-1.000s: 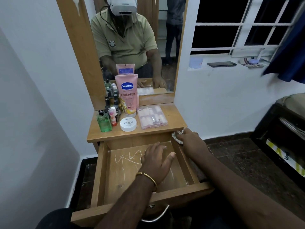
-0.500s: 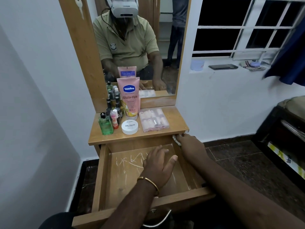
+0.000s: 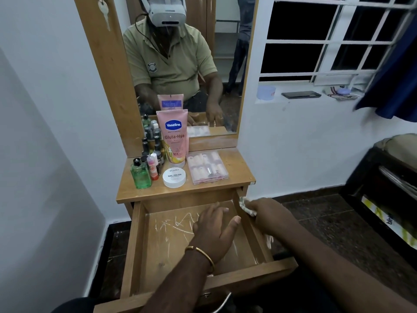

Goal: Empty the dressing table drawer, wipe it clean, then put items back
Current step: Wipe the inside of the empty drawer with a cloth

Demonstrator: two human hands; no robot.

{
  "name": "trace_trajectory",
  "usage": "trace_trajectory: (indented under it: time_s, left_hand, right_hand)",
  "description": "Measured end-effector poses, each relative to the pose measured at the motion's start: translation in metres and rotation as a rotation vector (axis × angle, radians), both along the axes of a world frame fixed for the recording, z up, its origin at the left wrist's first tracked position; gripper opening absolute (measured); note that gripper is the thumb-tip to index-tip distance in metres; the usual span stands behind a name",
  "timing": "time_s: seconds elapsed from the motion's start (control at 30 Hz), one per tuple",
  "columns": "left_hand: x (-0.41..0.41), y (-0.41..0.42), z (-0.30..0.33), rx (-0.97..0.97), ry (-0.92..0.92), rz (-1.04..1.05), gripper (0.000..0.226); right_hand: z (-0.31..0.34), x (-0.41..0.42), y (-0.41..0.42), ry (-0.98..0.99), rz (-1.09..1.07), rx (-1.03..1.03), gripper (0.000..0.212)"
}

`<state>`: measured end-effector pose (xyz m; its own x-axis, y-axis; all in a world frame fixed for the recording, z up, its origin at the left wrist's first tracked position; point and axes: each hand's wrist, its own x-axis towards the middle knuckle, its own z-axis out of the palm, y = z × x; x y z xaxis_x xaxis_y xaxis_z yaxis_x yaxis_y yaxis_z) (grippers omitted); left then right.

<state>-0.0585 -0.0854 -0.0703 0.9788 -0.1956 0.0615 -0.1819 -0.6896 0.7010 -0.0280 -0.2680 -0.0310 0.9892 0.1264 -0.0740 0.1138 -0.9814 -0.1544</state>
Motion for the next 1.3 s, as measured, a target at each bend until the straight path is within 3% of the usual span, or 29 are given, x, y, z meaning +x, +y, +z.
trace_trajectory:
  time_s: [0.2,0.33,0.47,0.57,0.63,0.73,0.83,1.1,1.3]
  left_hand:
    - [-0.003,0.001,0.004,0.011,-0.001,0.014,0.075]
    - [-0.001,0.003,0.007,-0.007,0.024,0.048,0.058]
    - [0.002,0.003,0.001,-0.025,0.020,0.062,0.052]
    - [0.005,0.003,-0.002,-0.021,0.007,0.075,0.039]
    - [0.006,0.003,-0.004,-0.017,-0.007,0.072,0.037]
    - [0.005,0.004,-0.004,-0.028,0.004,0.076,0.037]
    - [0.004,0.004,0.000,-0.026,0.017,0.087,0.037]
    - [0.004,0.006,-0.002,-0.010,0.025,0.096,0.042]
    - [0.003,0.007,-0.001,-0.026,0.029,0.103,0.057]
  right_hand:
    - [0.001,0.034,0.018,-0.069,-0.036,0.076,0.034]
    - [0.001,0.027,0.016,-0.069,0.007,0.042,0.031]
    - [0.004,-0.004,-0.008,0.025,0.102,-0.064,0.046]
    - [0.005,-0.031,-0.022,0.125,0.163,-0.101,0.026]
    - [0.006,-0.052,-0.030,0.179,0.267,-0.151,0.028]
    - [0.016,-0.068,-0.045,0.299,0.277,-0.142,0.029]
    - [0.033,-0.062,-0.048,0.367,0.241,-0.036,0.017]
    - [0.028,-0.013,-0.022,0.159,0.242,-0.168,0.056]
    - [0.038,-0.044,-0.043,0.314,0.387,-0.158,0.030]
